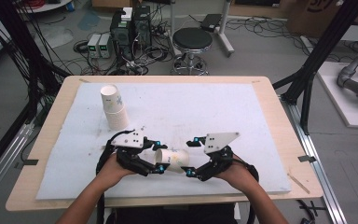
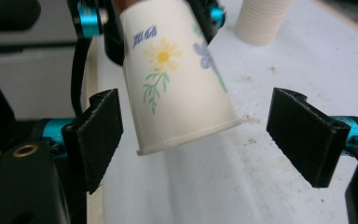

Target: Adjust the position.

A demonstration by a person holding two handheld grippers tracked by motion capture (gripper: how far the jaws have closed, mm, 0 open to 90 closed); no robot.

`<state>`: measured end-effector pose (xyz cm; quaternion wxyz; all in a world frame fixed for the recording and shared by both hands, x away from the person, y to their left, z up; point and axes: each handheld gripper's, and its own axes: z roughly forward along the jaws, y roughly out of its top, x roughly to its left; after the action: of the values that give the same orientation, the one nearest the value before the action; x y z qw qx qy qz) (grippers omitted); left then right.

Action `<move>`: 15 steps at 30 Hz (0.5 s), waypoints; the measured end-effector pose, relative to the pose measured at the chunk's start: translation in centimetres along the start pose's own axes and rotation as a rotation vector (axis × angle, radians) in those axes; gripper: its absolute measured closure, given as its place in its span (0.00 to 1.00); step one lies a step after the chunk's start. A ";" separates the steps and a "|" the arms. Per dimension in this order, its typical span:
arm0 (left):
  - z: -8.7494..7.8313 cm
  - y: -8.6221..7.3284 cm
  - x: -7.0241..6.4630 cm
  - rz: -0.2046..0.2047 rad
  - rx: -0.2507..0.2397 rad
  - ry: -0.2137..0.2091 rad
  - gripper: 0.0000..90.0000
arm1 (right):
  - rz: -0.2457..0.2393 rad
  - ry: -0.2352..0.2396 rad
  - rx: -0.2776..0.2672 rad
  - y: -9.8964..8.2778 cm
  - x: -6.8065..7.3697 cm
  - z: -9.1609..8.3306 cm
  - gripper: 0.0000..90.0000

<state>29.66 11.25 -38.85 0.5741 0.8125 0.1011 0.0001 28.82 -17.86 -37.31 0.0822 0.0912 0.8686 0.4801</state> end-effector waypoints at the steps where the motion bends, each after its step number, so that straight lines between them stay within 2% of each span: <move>1: 0.0 -0.1 0.0 -0.003 -0.011 0.004 0.41 | 0.018 -0.021 -0.034 -0.5 0.1 -0.3 0.21; 3: -0.2 -0.4 0.0 -0.008 -0.033 0.004 0.40 | 0.034 -0.030 -0.042 -0.7 0.2 -0.3 0.21; 4: -0.2 -0.4 0.0 -0.011 -0.045 0.005 0.40 | 0.045 -0.053 -0.048 -1.1 0.3 -0.3 0.21; 8: -0.6 -0.6 0.0 -0.017 -0.084 0.009 0.40 | 0.054 -0.048 -0.081 -1.6 0.5 -0.4 0.21; 15: -1.0 -0.5 -0.2 -0.001 -0.121 0.000 0.40 | 0.072 -0.047 -0.134 -2.3 0.8 -0.5 0.21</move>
<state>29.29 12.28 -38.97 0.6224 0.7761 0.1011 0.0059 27.78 -19.30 -39.09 0.0912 0.1278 0.8285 0.5376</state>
